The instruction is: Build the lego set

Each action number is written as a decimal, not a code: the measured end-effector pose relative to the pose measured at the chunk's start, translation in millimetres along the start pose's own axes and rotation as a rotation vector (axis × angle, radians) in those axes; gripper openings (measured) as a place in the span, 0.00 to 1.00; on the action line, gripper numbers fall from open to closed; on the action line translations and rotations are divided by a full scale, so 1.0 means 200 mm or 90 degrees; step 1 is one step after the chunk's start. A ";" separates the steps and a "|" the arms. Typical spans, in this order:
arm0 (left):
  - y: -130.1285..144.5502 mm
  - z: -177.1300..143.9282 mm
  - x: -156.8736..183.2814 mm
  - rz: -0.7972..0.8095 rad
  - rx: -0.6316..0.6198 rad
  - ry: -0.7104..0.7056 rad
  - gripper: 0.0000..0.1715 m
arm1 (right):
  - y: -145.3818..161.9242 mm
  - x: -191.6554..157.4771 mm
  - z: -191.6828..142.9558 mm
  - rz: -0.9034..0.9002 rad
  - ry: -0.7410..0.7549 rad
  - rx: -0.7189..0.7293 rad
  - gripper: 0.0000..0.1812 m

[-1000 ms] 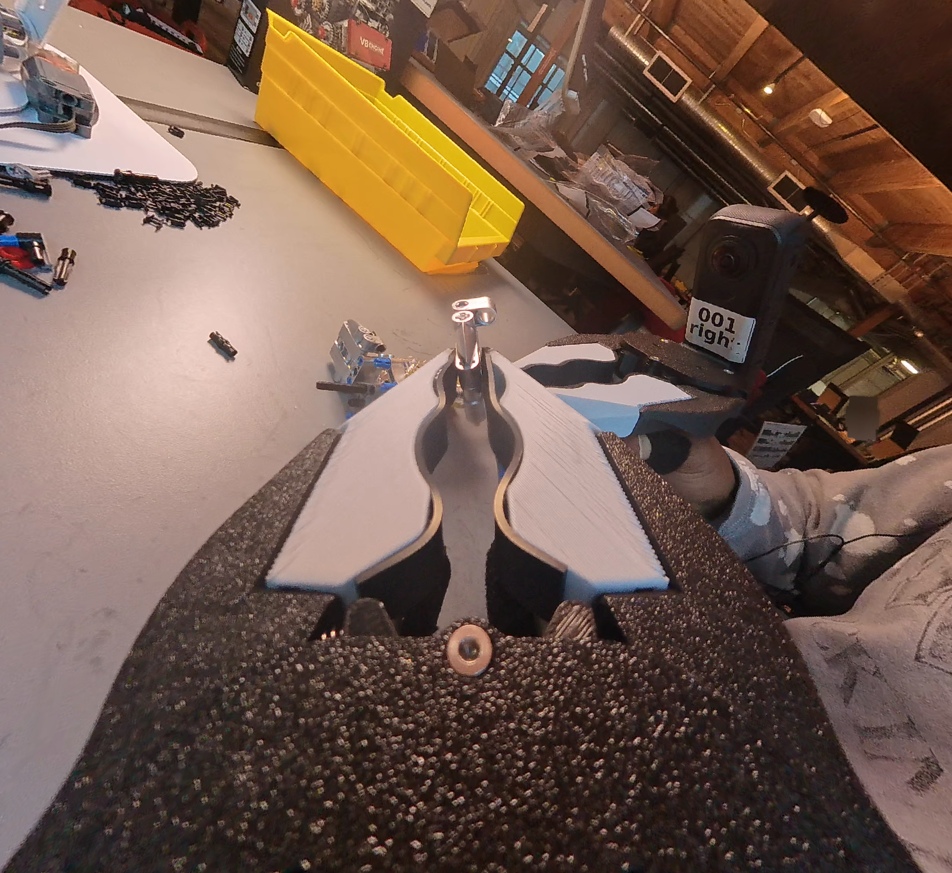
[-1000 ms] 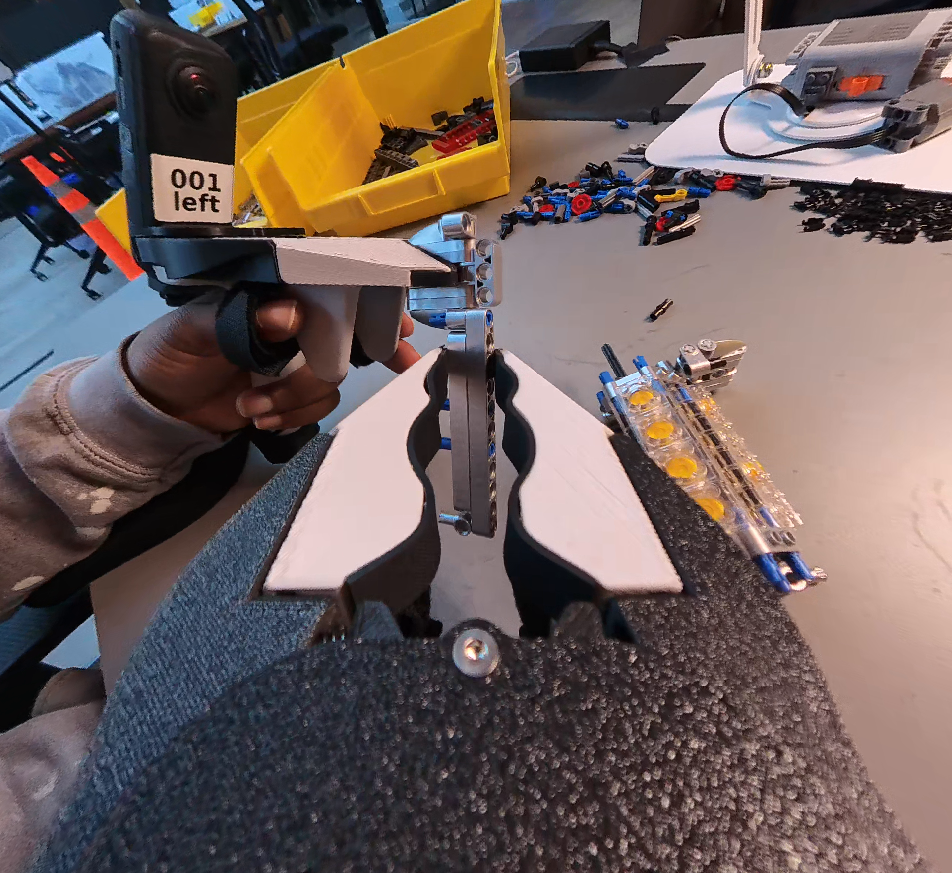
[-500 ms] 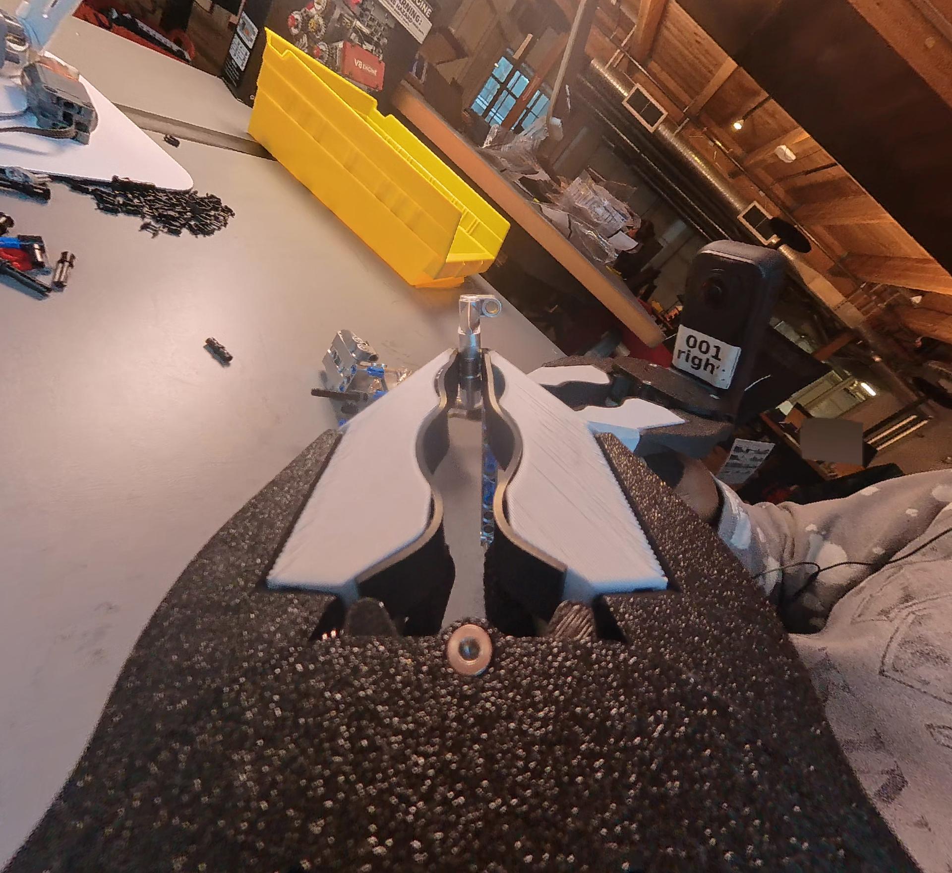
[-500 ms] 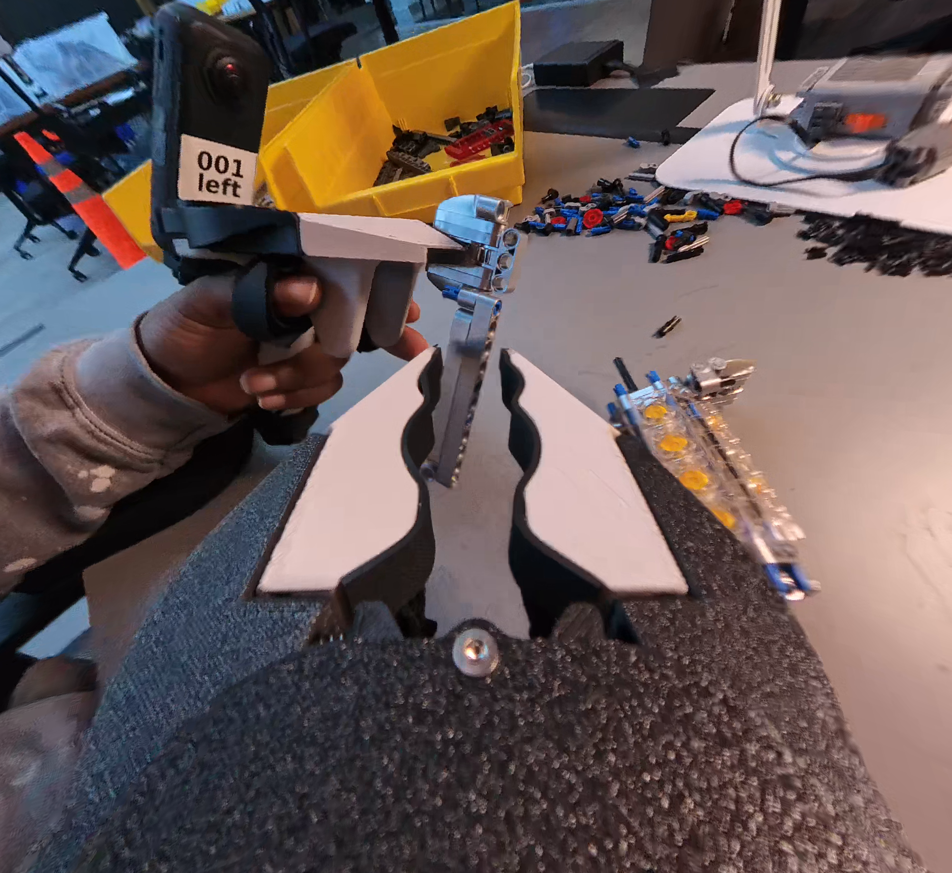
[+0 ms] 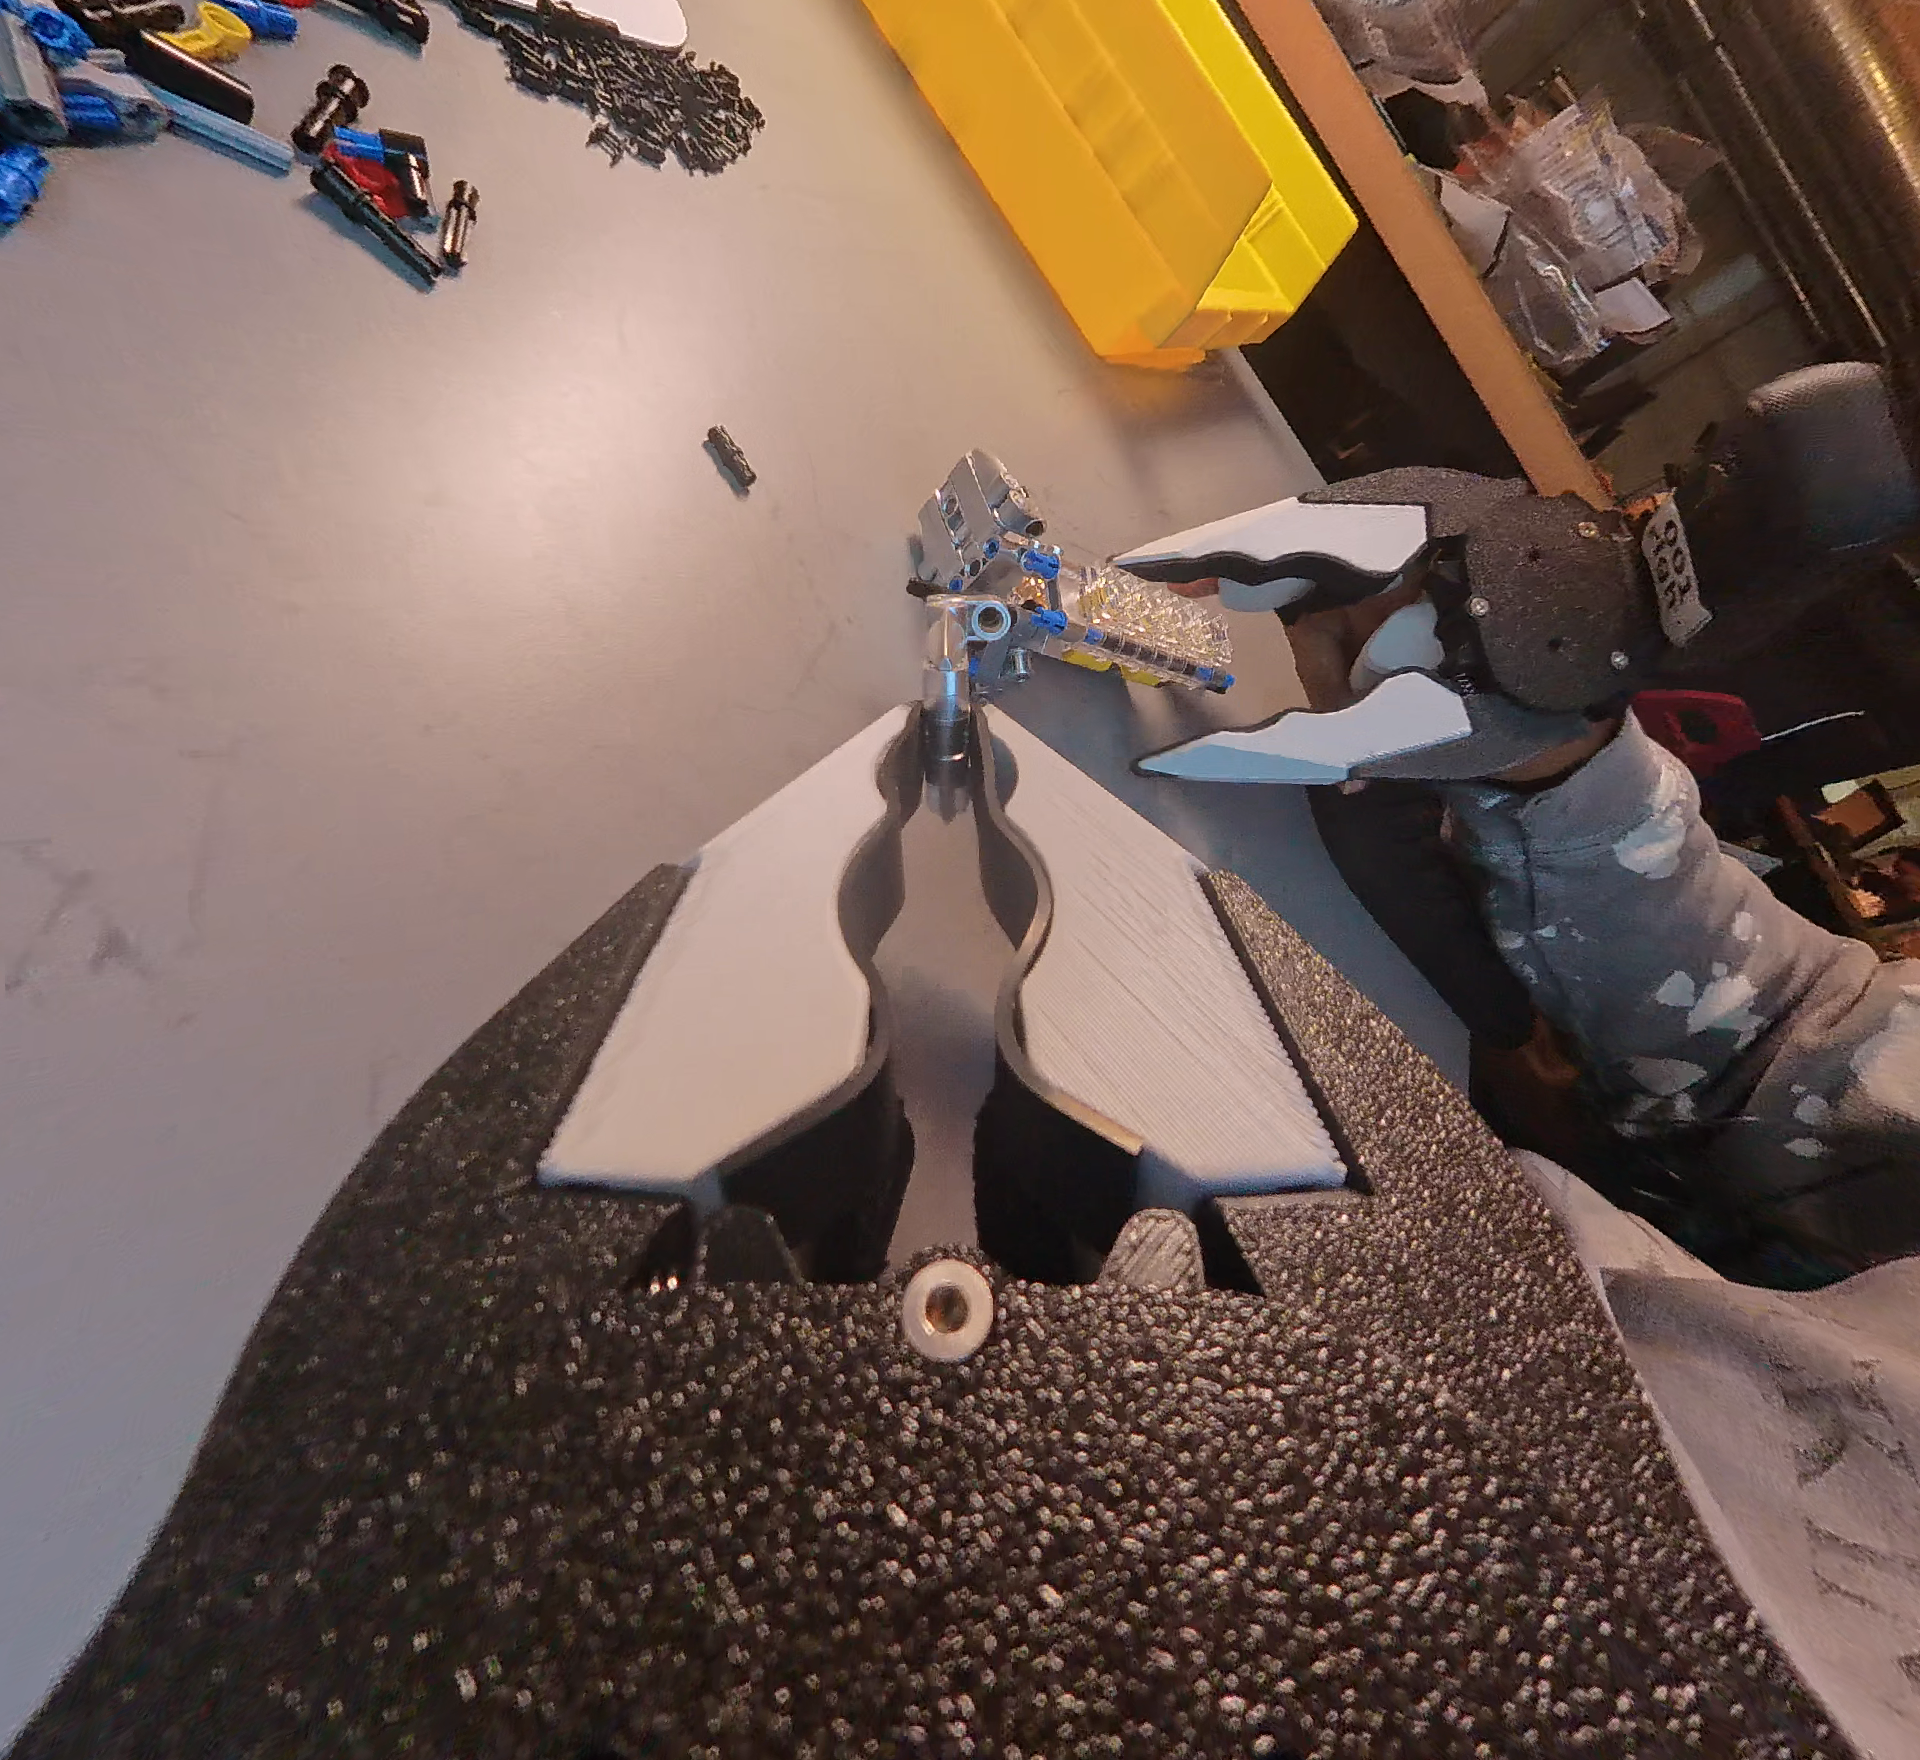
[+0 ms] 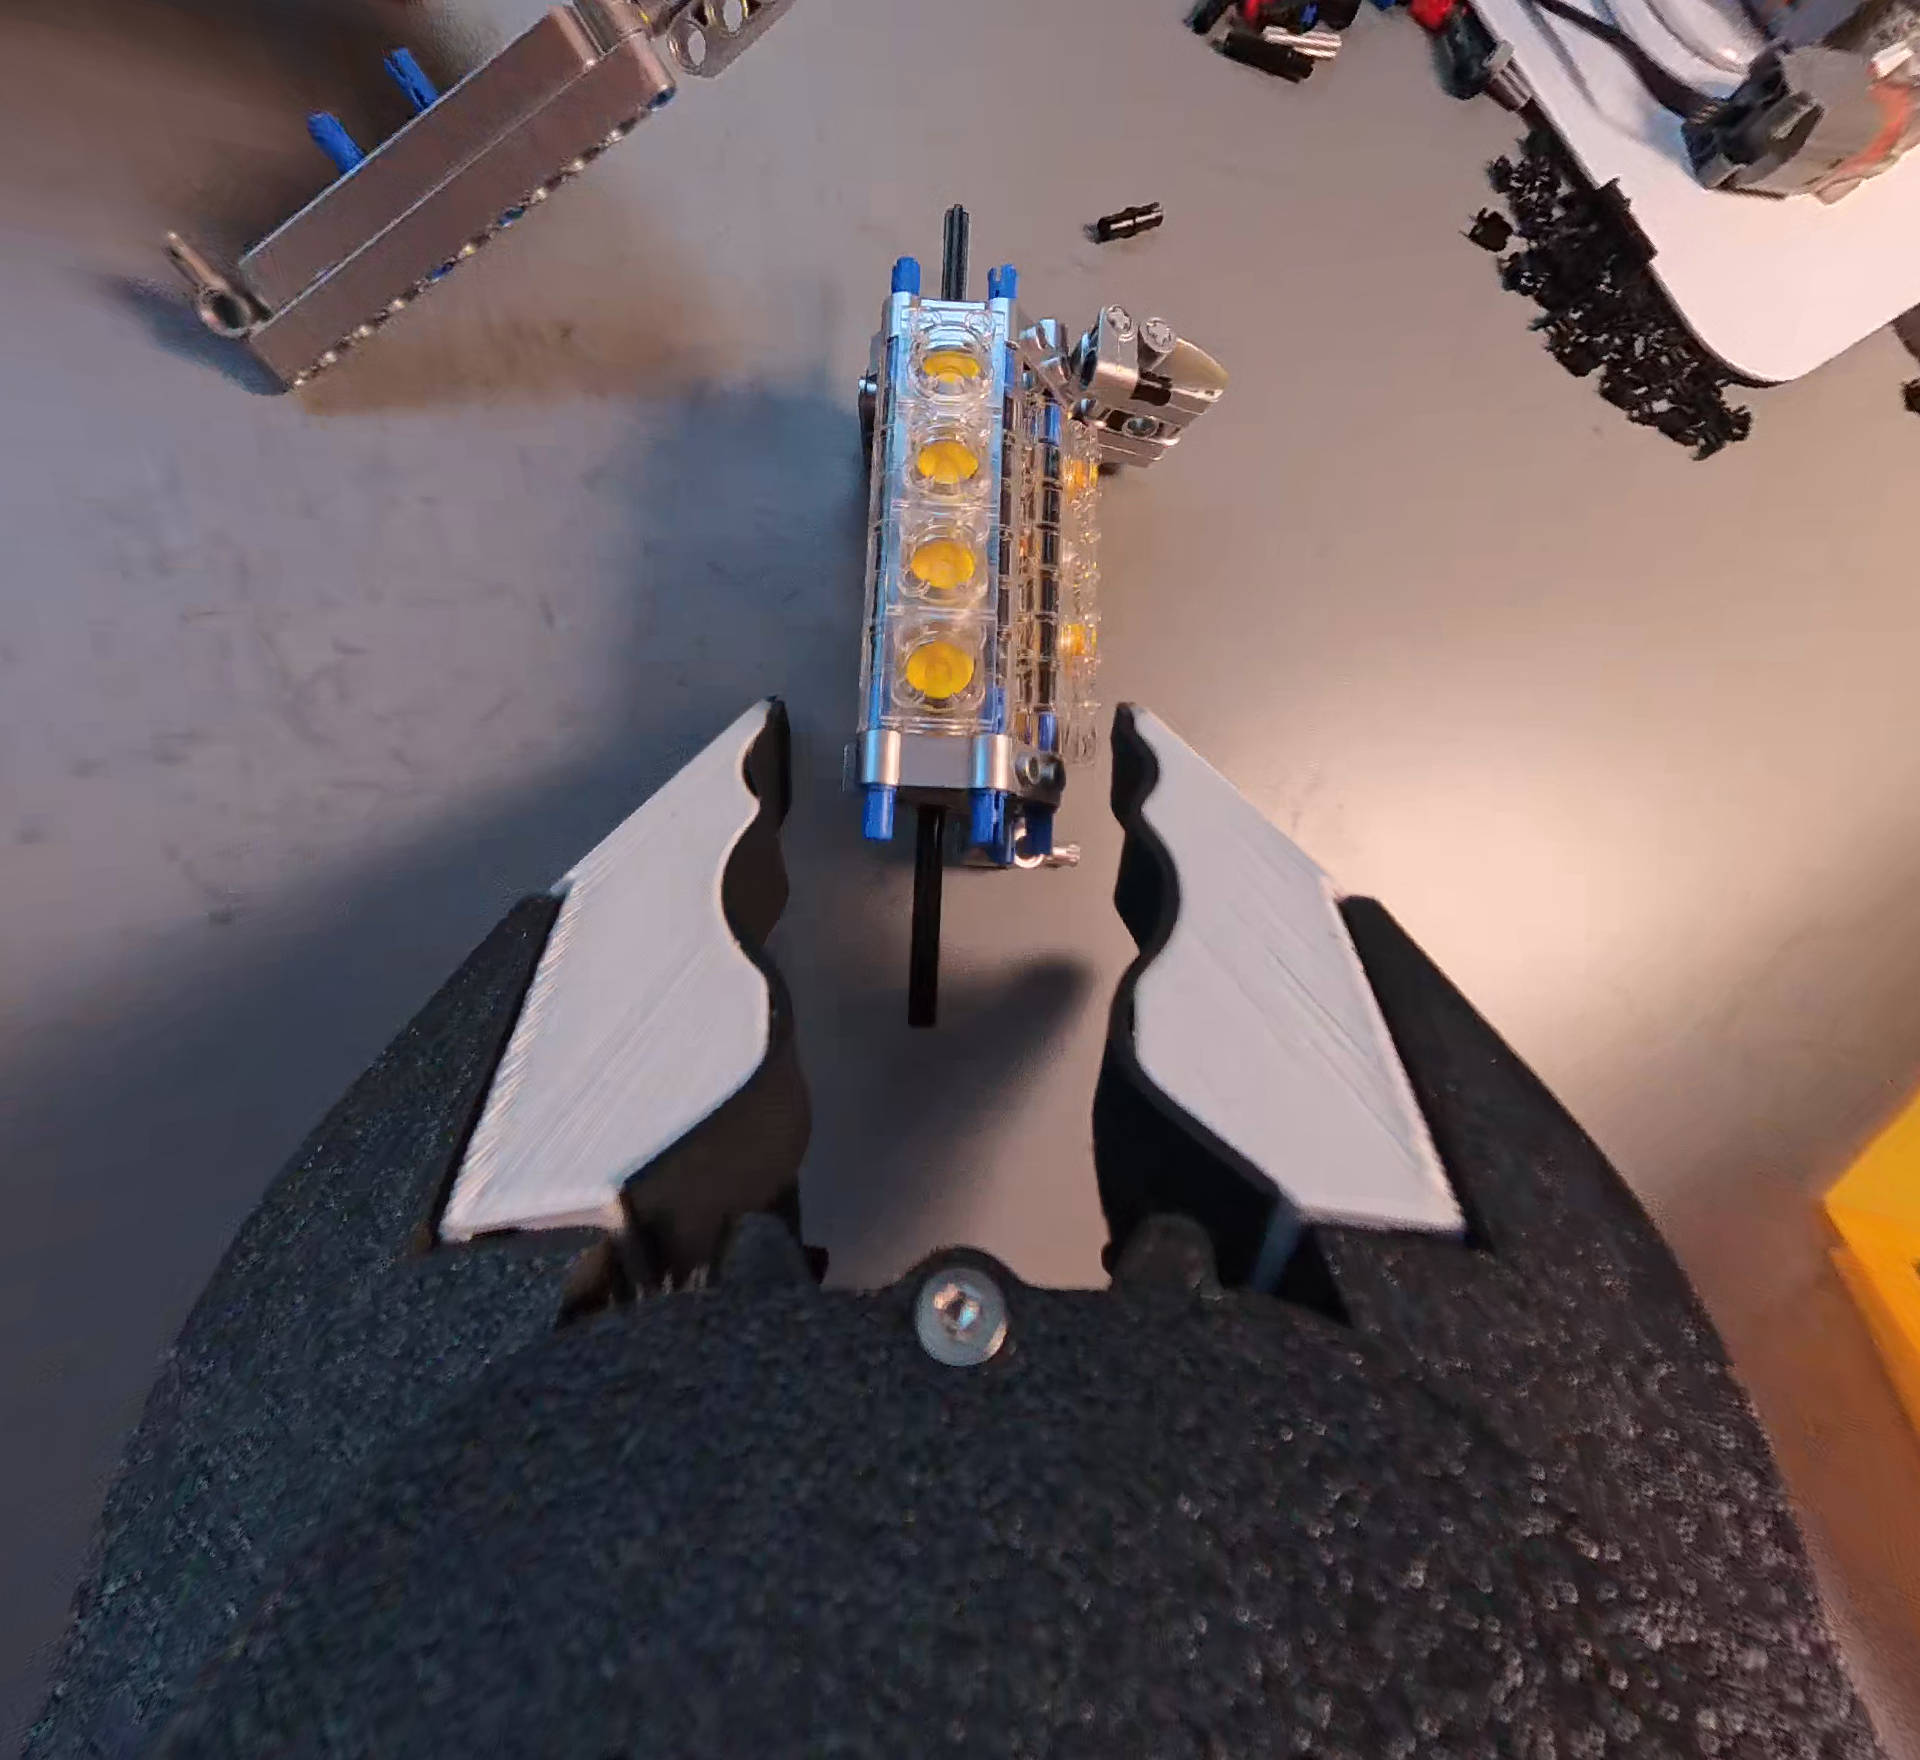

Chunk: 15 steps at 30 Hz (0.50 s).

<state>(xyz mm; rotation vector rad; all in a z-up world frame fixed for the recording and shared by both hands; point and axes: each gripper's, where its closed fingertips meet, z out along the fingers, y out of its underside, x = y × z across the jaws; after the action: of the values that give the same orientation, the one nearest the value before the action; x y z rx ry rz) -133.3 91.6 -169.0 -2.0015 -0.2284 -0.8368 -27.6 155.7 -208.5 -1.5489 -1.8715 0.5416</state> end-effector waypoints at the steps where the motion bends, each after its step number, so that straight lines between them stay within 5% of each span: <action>1: 0.01 0.01 0.00 -0.003 -0.005 0.000 0.03 | 0.00 -0.01 0.02 0.009 -0.013 0.003 0.31; 4: 0.03 0.03 -0.01 -0.009 -0.016 -0.003 0.03 | -0.04 -0.03 0.04 0.022 -0.046 0.036 0.26; 15: 0.04 0.09 -0.02 -0.025 -0.046 -0.004 0.04 | -0.18 -0.06 0.01 -0.177 0.080 0.090 0.25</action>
<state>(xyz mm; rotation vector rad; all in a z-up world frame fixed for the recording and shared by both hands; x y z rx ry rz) -124.0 101.6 -183.5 -2.0736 -0.2440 -0.8743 -53.2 136.3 -188.2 -1.1800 -1.8684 0.4295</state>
